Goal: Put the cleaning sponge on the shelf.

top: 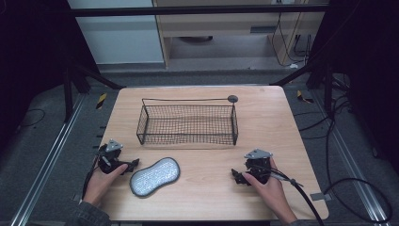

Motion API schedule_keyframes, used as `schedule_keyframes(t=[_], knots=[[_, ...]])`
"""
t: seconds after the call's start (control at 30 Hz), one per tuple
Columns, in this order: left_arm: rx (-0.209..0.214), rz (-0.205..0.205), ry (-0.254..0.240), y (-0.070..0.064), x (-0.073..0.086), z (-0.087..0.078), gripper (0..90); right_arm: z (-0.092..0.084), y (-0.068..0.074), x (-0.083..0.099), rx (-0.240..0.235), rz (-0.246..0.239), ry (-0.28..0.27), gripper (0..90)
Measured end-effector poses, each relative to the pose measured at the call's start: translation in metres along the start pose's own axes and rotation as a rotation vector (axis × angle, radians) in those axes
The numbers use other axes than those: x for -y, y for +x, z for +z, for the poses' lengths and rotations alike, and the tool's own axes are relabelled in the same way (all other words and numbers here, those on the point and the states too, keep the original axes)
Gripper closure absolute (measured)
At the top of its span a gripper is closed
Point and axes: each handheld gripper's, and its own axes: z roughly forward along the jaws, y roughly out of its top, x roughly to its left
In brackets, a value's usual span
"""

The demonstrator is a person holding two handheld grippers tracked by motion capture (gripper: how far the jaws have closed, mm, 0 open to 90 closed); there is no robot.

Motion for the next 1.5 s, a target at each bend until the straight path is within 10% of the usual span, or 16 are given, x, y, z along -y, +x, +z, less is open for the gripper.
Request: schedule_keyframes(t=[0.7,1.07,1.5], knots=[[0.054,0.071,-0.01,-0.011,-0.022,-0.035,4.7,-0.001,0.001,0.001,0.009,0.005,-0.002,0.4],[0.109,0.266,0.035,-0.052,-0.045,-0.046,2.6,-0.001,0.001,0.001,0.01,0.004,-0.002,0.4],[0.133,0.35,0.095,-0.072,-0.064,-0.048,3.2,-0.001,0.001,0.001,0.009,0.001,-0.002,0.4]])
